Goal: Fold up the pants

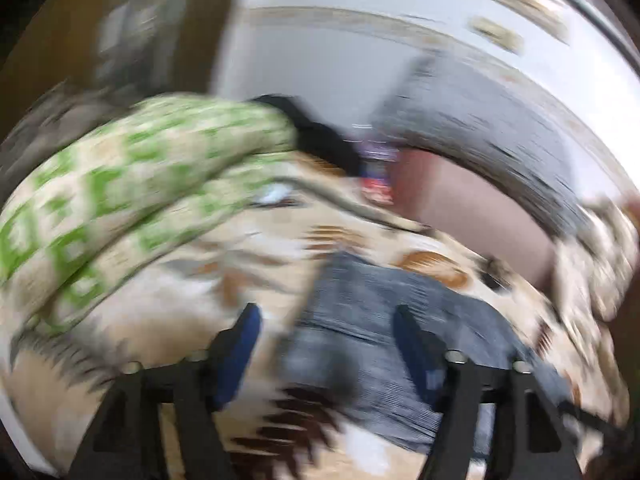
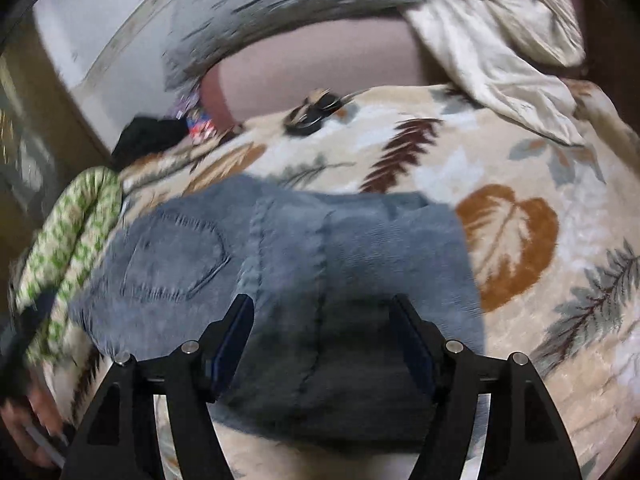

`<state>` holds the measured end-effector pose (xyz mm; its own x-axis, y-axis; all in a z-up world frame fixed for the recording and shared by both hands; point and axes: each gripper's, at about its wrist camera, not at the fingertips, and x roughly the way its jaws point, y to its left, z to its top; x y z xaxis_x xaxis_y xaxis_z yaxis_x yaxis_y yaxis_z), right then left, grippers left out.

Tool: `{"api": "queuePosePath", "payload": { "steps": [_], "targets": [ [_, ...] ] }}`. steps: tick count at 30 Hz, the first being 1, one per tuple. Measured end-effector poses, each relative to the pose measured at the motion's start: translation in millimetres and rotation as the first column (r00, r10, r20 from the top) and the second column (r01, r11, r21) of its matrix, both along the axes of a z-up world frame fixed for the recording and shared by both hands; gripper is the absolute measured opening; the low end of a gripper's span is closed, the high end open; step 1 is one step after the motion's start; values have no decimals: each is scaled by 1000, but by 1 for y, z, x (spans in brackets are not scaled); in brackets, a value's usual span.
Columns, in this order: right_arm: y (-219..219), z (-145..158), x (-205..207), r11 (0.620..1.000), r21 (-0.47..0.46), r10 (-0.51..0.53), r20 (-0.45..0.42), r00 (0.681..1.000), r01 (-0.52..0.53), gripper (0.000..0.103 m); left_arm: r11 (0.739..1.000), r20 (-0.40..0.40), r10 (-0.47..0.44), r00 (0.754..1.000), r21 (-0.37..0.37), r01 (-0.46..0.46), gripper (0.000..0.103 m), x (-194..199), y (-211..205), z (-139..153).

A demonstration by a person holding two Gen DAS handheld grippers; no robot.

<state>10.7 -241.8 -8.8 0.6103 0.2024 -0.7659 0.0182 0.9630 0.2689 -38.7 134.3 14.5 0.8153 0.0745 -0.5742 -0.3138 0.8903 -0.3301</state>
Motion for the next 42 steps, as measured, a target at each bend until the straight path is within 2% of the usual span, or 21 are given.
{"api": "queuePosePath", "payload": {
  "steps": [3,5,7,10,13,16,17,19,20,21,23,25,26,27,28,30,32,36,40,42],
  "targets": [
    [41,12,10,996,41,82,-1,997,-82,72,993,-70,3,998,-115,-11,80,6,12,-18],
    [82,26,29,988,28,155,-6,988,-155,72,991,-122,-22,992,-131,6,81,10,9,-31],
    [133,42,52,966,-27,256,-6,967,-256,72,989,-145,-45,988,-147,23,81,16,1,-40],
    [200,60,92,916,-88,392,-14,920,-392,72,978,-165,-118,979,-189,86,86,25,-6,-53],
    [248,64,132,890,-81,448,-34,893,-449,72,960,-157,-168,973,-251,125,86,34,-8,-58],
    [288,54,170,863,-87,494,-68,867,-498,73,940,-115,-204,972,-299,162,85,40,-8,-57],
    [299,47,179,855,-104,501,-90,861,-508,73,939,-108,-203,973,-302,162,83,43,-9,-56],
    [320,29,201,845,-110,507,-148,849,-524,73,935,-114,-197,974,-321,152,69,50,-6,-57],
    [331,18,210,835,-115,516,-179,838,-538,73,933,-133,-194,972,-332,140,58,52,-5,-60],
    [338,10,214,825,-129,522,-198,830,-550,73,929,-147,-195,970,-344,134,53,53,-4,-63],
    [351,-9,223,799,-180,530,-241,813,-574,73,917,-164,-197,967,-380,123,46,55,0,-71],
    [359,-29,229,777,-193,535,-300,790,-599,72,911,-167,-203,965,-393,124,42,55,0,-73],
    [361,-38,232,771,-215,520,-329,788,-599,72,913,-163,-206,965,-388,130,39,55,-2,-72],
    [361,-51,234,766,-249,489,-374,788,-593,67,914,-160,-209,965,-383,135,37,55,-3,-71],
    [359,-56,234,769,-239,488,-380,786,-593,64,914,-155,-211,965,-382,138,36,55,-4,-71],
    [351,-50,233,788,-212,494,-342,799,-578,28,909,-147,-213,966,-392,141,32,55,-4,-71],
    [343,-44,233,811,-194,473,-339,814,-552,13,905,-138,-216,966,-399,145,30,54,-4,-71],
    [330,-16,217,820,-217,468,-276,839,-529,10,916,-86,-229,970,-356,184,26,48,-9,-59],
    [303,25,195,850,-202,456,-177,872,-486,9,938,10,-261,965,-234,256,25,33,-28,-36],
    [280,52,183,874,-190,435,-105,894,-447,9,938,78,-304,950,-149,312,24,22,-43,-23]
  ]
}}
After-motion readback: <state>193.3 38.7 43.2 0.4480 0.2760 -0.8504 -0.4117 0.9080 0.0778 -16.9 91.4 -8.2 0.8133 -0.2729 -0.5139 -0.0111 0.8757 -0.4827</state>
